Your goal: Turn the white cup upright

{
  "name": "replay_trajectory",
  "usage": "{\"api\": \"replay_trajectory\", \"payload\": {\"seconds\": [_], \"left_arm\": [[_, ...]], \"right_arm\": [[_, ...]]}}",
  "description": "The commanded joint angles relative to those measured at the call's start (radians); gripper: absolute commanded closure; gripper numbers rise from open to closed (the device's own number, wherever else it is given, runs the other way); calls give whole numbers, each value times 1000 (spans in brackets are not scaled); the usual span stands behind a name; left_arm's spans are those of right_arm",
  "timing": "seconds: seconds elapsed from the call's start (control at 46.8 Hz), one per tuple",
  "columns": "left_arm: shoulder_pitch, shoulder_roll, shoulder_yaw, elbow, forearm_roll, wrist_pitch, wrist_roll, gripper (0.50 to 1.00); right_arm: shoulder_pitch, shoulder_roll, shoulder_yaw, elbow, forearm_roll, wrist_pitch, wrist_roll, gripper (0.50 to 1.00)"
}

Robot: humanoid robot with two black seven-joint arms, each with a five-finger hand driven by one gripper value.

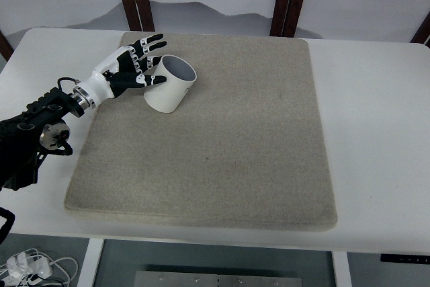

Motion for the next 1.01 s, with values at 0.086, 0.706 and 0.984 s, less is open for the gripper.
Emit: {"api": "replay_trajectory", "payload": {"seconds": [0.086,0.706,0.984], "left_arm": [[-3,0,-4,0,-3,-3,0,506],[-37,79,-35,-24,-17,-37,0,506],[-69,126,-69,-32,-64,-37,0,506]], "right_arm": [[0,0,0,0,0,0,0,548],[0,0,0,0,0,0,0,548],[0,0,0,0,0,0,0,548]]}}
